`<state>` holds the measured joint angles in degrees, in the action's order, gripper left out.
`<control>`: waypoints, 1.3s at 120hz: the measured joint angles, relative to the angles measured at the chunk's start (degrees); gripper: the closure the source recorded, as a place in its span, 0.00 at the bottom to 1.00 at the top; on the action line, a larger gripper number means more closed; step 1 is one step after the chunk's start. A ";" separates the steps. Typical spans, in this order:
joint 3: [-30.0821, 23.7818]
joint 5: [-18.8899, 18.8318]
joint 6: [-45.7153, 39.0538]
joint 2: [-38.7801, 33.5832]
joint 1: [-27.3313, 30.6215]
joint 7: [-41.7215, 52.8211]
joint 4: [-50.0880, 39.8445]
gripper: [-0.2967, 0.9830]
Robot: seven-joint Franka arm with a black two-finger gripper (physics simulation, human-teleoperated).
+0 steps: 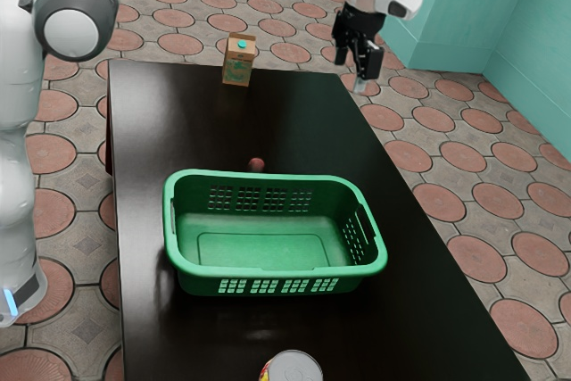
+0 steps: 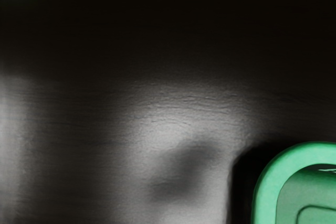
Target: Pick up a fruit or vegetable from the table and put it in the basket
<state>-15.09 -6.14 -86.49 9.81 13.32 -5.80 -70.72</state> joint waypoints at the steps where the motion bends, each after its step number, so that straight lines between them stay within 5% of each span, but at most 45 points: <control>1: 0.03 0.00 -0.01 0.00 0.01 0.01 0.00 0.24; 34: 1.14 0.47 1.31 -0.22 2.62 0.15 -0.92 0.24; 68: 1.17 4.50 3.29 -1.55 7.84 -3.57 -16.67 0.24; 122: 3.68 6.71 -12.88 -13.78 10.68 -2.55 -44.19 0.24; 156: 4.49 5.47 -24.27 -15.90 10.11 0.74 -50.16 0.24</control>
<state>-10.60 -0.67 -110.76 -6.09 23.42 -5.06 -120.88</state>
